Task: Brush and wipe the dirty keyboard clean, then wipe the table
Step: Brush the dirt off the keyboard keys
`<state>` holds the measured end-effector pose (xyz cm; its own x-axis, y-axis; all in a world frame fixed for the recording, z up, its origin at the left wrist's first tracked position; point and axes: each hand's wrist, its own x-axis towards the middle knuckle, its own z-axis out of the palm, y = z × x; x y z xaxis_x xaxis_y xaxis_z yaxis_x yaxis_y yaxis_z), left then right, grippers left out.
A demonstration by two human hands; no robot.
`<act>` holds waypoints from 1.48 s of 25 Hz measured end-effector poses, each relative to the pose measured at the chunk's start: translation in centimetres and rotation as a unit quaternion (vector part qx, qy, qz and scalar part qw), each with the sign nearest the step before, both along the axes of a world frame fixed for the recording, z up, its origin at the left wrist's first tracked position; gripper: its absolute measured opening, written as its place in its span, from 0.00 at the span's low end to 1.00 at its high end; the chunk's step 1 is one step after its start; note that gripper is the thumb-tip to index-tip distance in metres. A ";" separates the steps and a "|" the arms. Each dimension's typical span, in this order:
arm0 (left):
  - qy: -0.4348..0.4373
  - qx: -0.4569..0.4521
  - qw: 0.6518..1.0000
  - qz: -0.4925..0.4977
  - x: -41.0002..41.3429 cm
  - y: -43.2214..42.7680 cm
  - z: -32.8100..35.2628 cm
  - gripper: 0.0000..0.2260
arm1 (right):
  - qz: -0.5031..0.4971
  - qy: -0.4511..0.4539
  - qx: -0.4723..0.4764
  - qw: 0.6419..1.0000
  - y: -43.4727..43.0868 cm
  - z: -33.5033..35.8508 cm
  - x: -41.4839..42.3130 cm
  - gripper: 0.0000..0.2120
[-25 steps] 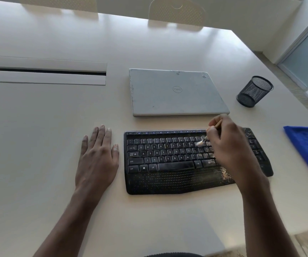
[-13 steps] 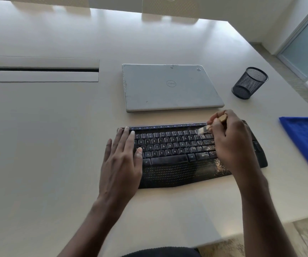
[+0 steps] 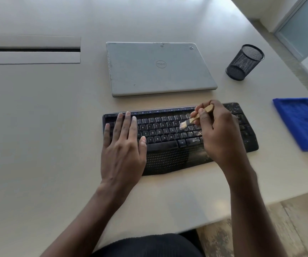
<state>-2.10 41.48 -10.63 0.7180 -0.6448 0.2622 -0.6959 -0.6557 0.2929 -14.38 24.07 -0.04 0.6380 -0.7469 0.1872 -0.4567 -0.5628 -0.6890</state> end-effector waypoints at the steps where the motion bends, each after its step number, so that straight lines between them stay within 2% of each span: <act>1: -0.010 0.009 1.000 0.001 0.0 0.0 -0.2 0.28 | -0.023 0.009 -0.030 0.999 -0.2 0.1 -0.1 0.07; 3: -0.026 0.018 0.999 0.004 0.0 0.0 -0.4 0.28 | -0.042 0.002 -0.063 0.997 -0.5 0.5 -0.3 0.08; 8: -0.040 0.024 0.999 0.003 0.0 0.0 -0.3 0.28 | 0.036 -0.011 -0.013 0.999 0.0 0.1 0.5 0.11; 10: -0.038 0.026 0.999 0.002 0.0 0.1 -0.3 0.28 | 0.012 0.002 -0.013 1.000 -0.7 -0.3 0.2 0.10; 13: -0.037 0.024 0.999 0.005 0.0 0.0 -0.1 0.28 | -0.020 -0.003 -0.063 0.998 -1.4 0.0 -0.5 0.09; 17: -0.037 0.021 0.999 0.011 -0.1 -0.1 -0.2 0.28 | 0.047 -0.025 0.000 0.999 -0.6 -0.5 0.0 0.10; 21: -0.032 0.022 0.999 0.013 -0.2 -0.2 0.0 0.28 | 0.005 -0.008 -0.028 1.000 -1.8 -0.2 -0.6 0.10; 24: -0.029 0.023 0.999 0.016 -0.3 -0.1 0.1 0.28 | 0.052 -0.051 0.001 0.997 -1.3 0.4 -0.6 0.10; 26: -0.029 0.018 0.999 0.020 -0.3 -0.1 0.1 0.28 | 0.076 -0.039 0.018 0.996 -0.8 0.0 -0.5 0.09; 29: -0.030 0.012 0.999 0.020 -0.3 -0.1 -0.1 0.28 | 0.029 -0.015 -0.026 0.999 -1.3 -0.4 -1.1 0.09; 32: -0.028 0.010 0.999 0.023 -0.4 -0.2 -0.1 0.28 | 0.014 -0.033 -0.053 0.998 -1.3 0.3 -1.3 0.09; 34: -0.026 0.012 0.999 0.023 -0.4 -0.1 -0.2 0.28 | 0.051 -0.053 -0.016 0.997 -0.2 0.4 -0.8 0.09; 37: -0.026 0.016 0.999 0.019 -0.3 -0.1 -0.1 0.29 | 0.055 -0.018 0.012 0.998 0.2 -0.1 -0.3 0.08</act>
<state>-2.42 41.42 -10.76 0.7283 -0.6251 0.2807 -0.6836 -0.6908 0.2353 -14.73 24.22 -0.11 0.7097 -0.6773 0.1938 -0.3682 -0.5911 -0.7177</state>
